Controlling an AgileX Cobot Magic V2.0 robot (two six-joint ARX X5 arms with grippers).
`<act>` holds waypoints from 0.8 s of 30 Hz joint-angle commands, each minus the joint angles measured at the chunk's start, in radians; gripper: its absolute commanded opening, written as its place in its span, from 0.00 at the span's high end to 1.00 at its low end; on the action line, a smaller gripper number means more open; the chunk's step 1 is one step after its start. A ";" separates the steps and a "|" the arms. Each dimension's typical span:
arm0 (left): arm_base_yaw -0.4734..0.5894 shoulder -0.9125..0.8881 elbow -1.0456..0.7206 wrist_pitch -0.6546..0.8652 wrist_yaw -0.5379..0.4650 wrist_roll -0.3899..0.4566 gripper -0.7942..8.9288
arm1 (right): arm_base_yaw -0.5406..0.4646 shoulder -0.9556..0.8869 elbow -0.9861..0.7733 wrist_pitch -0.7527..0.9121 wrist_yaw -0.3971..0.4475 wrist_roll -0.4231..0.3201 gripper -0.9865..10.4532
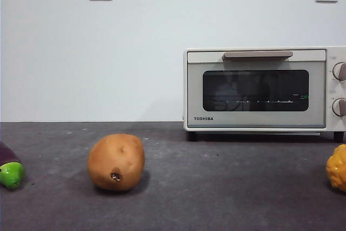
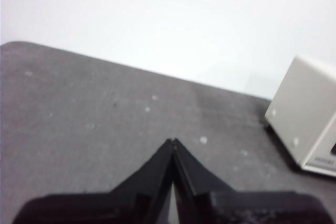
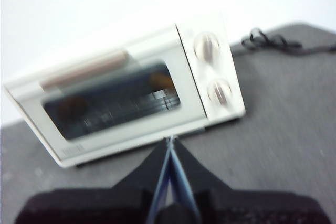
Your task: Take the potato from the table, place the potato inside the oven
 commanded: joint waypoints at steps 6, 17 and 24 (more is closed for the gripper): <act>-0.002 0.099 0.167 0.008 0.000 -0.019 0.92 | 0.000 -0.002 0.149 -0.007 -0.030 0.014 0.92; -0.002 0.312 0.440 0.009 0.275 -0.113 0.92 | 0.000 0.025 0.381 -0.076 -0.030 0.010 0.92; -0.003 0.495 0.594 0.045 0.520 -0.227 0.92 | 0.000 0.126 0.520 -0.216 -0.032 0.010 0.92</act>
